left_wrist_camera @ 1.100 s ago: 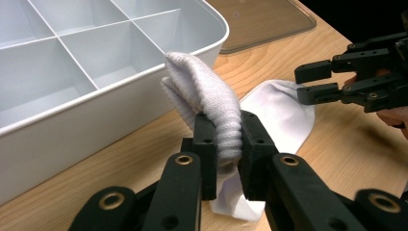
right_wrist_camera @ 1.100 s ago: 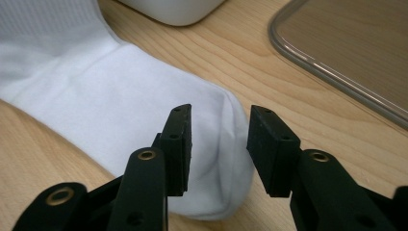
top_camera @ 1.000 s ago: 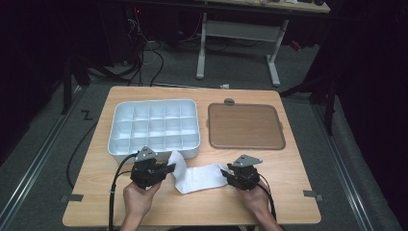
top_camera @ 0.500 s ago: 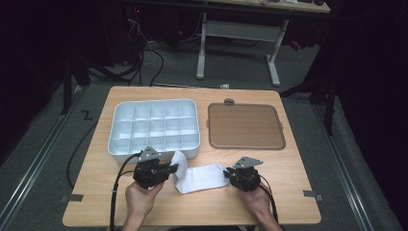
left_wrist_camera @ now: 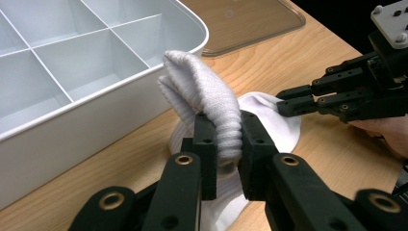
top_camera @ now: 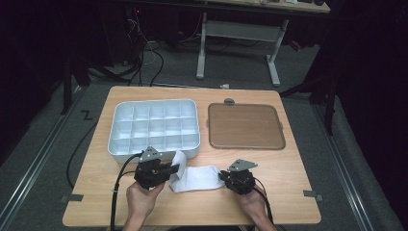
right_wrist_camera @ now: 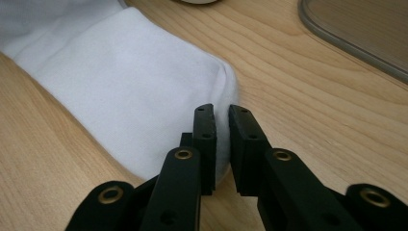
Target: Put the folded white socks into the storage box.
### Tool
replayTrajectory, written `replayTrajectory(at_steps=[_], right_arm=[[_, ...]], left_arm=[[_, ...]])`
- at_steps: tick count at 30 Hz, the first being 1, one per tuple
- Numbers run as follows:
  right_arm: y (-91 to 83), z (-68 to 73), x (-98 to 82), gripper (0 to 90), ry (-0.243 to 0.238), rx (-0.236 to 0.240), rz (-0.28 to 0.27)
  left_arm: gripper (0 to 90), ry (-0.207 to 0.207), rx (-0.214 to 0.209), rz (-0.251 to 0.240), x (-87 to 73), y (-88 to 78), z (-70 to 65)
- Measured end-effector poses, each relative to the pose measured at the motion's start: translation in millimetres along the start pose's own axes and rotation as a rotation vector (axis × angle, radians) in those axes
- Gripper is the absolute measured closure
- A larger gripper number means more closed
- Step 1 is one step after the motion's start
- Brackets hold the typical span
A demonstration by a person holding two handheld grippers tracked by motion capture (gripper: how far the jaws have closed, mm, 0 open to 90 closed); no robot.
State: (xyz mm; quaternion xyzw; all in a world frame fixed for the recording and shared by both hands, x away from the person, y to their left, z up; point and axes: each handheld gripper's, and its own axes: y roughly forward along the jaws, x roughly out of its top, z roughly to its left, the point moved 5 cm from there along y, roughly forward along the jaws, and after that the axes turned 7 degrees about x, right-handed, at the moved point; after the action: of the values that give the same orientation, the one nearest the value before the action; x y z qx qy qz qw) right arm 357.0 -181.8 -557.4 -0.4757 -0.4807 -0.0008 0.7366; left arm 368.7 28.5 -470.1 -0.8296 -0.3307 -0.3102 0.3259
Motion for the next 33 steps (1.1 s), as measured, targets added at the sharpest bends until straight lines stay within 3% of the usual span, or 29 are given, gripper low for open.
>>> replayTrajectory(at_steps=[17,33], right_arm=[[8.7,8.8,5.7,82.4,-0.007,0.033,-0.002],[13.8,11.8,8.3,82.3,0.003,0.055,-0.007]], left_arm=[[80.0,0.020,-0.006,0.025,-7.7,8.4,-7.0],[79.9,0.028,-0.028,0.084,-20.7,24.0,-17.1]])
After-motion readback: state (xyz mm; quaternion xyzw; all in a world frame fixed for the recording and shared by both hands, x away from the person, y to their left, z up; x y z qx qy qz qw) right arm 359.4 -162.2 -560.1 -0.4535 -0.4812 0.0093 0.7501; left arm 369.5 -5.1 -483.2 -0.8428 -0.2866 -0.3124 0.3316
